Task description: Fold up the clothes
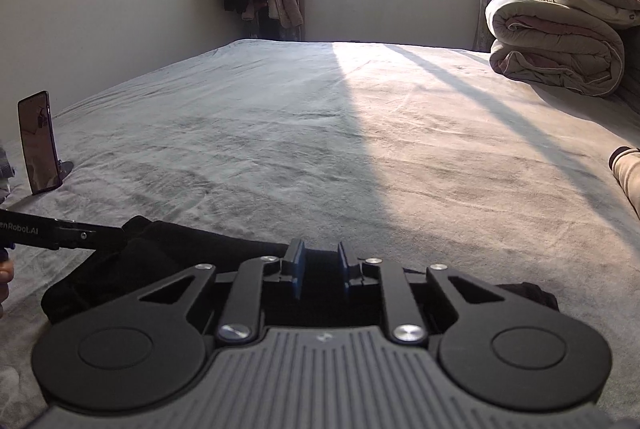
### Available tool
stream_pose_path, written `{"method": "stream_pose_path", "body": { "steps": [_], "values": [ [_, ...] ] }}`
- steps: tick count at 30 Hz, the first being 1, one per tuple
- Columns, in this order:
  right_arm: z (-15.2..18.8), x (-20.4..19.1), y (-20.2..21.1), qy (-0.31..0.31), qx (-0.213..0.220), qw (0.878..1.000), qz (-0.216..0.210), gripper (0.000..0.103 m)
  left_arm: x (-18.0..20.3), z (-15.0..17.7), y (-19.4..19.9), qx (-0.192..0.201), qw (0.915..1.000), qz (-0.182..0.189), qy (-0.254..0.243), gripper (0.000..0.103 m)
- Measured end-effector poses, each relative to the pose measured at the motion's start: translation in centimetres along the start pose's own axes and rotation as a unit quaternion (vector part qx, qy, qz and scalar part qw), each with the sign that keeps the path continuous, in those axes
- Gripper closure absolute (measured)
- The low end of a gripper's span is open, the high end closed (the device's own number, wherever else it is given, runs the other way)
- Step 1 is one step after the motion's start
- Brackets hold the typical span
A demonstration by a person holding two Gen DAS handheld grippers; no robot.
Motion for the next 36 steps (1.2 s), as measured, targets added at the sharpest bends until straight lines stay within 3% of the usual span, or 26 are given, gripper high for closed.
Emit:
{"method": "stream_pose_path", "body": {
  "steps": [7,22,32,36],
  "values": [
    [1.9,-0.7,-2.9,0.006,-0.052,0.999,-0.004,0.094,-0.1,0.7,-0.4,-0.032,0.9986,0.031,0.029,0.046],
    [2.1,-0.9,-3.6,0.020,-0.048,0.999,-0.005,0.094,0.6,1.2,-0.9,-0.059,0.9961,0.055,0.037,0.048],
    [2.2,-1.0,-3.6,0.020,-0.046,0.999,-0.005,0.094,0.5,1.2,-0.9,-0.060,0.9961,0.053,0.037,0.060],
    [2.2,-1.0,-3.6,0.022,-0.046,0.999,-0.003,0.094,0.4,1.3,-0.9,-0.060,0.9961,0.053,0.037,0.060]
  ]
}}
Point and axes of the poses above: each gripper's, at about its wrist camera, not at the fingertips, and y roughly against the way its jaws point, x to its right, z to its underside, the point moved 4 cm from there along -y, roughly the way its jaws point, and after that the axes turned 1 degree about z, right-handed, at the moved point
